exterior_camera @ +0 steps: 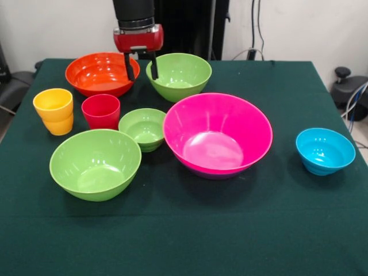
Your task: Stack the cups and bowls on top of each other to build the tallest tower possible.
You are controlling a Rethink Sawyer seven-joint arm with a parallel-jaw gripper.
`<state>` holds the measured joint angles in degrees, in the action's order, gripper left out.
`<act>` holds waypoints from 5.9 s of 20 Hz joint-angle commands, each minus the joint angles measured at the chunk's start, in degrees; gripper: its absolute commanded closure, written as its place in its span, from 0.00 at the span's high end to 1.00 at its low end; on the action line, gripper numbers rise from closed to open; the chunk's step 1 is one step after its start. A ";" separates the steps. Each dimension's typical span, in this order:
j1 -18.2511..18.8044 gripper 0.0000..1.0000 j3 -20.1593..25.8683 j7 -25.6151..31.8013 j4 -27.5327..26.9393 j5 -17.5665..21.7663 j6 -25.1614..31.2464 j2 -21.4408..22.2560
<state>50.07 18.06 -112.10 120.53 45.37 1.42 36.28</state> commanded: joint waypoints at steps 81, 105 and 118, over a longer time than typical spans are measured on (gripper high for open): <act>3.82 1.00 -0.18 -0.46 -5.71 11.80 -0.15 -8.46; 5.91 1.00 0.71 2.10 -7.94 12.01 1.25 -12.03; 7.07 1.00 3.04 2.69 -6.37 10.89 3.25 -9.84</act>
<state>58.04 15.42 -112.10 118.14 54.01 0.48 25.72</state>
